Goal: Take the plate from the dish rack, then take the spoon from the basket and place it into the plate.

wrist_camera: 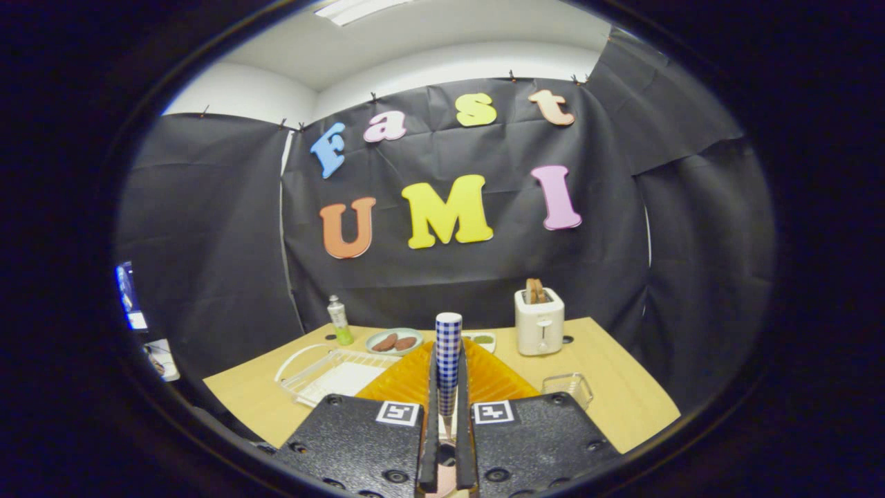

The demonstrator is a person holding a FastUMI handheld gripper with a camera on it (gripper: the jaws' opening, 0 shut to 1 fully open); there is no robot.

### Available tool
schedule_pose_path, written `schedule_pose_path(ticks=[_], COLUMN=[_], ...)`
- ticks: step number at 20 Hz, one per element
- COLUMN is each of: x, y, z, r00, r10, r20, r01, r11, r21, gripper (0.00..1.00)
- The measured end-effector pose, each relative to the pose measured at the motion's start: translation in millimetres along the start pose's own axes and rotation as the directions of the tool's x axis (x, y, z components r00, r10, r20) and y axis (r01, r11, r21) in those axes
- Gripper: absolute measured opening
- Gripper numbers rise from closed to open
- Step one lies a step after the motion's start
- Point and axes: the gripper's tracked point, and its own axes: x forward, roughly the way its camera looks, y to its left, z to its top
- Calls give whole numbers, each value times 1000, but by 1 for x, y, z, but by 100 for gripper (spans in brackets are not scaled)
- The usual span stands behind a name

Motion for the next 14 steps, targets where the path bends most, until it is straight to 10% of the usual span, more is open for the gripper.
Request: schedule_pose_path(ticks=[14], x=[19], y=[91], z=[-139], r00=[999], r10=[-34], r20=[-30], r01=[35], r11=[999], r21=[22], gripper=[16])
